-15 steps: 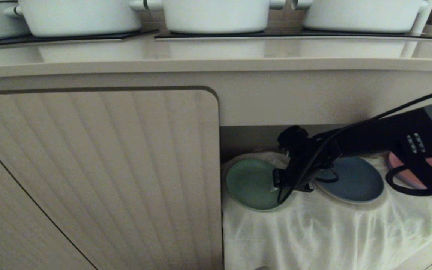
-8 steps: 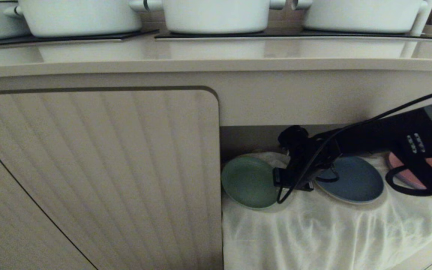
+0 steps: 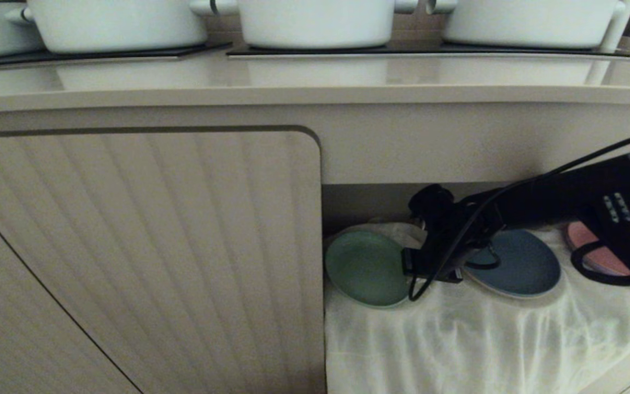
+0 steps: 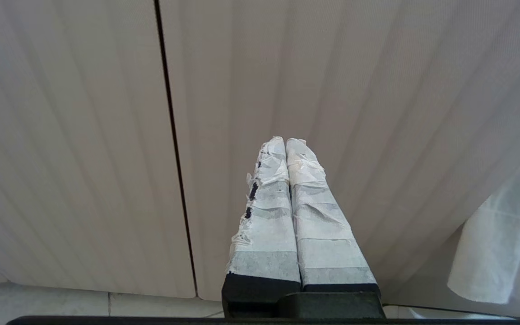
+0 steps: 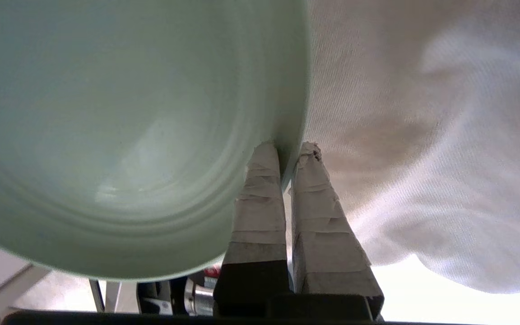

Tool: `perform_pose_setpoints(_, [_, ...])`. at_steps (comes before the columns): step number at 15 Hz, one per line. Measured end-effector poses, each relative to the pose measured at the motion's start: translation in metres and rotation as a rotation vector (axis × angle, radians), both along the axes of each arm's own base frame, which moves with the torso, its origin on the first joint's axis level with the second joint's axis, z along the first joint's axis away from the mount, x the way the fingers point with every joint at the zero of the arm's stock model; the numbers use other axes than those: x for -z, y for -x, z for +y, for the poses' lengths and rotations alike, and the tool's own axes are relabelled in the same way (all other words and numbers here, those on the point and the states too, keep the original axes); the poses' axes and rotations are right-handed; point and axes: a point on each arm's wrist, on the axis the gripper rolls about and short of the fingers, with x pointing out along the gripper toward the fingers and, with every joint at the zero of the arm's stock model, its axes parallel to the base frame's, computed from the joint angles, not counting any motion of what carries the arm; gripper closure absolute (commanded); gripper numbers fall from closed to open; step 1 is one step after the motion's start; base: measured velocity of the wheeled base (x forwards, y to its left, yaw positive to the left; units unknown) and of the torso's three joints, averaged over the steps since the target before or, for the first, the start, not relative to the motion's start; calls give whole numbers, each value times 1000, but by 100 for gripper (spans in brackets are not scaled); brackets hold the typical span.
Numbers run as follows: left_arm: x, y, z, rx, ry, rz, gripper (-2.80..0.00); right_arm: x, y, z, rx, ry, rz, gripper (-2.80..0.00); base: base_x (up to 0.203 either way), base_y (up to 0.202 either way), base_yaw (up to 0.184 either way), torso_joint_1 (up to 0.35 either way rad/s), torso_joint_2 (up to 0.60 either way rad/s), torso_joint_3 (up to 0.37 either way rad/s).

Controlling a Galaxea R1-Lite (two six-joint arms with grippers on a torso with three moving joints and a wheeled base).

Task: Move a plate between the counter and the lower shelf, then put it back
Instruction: Pick up the plate in the cupboard

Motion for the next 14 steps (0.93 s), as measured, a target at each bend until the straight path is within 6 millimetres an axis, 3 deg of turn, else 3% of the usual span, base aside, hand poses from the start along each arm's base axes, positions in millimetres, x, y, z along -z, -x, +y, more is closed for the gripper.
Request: perform_pose_setpoints(14, [0,0,0,1,0,0,0,-15,32,-10,-30,17,18,0,0,0,0,0,0,0])
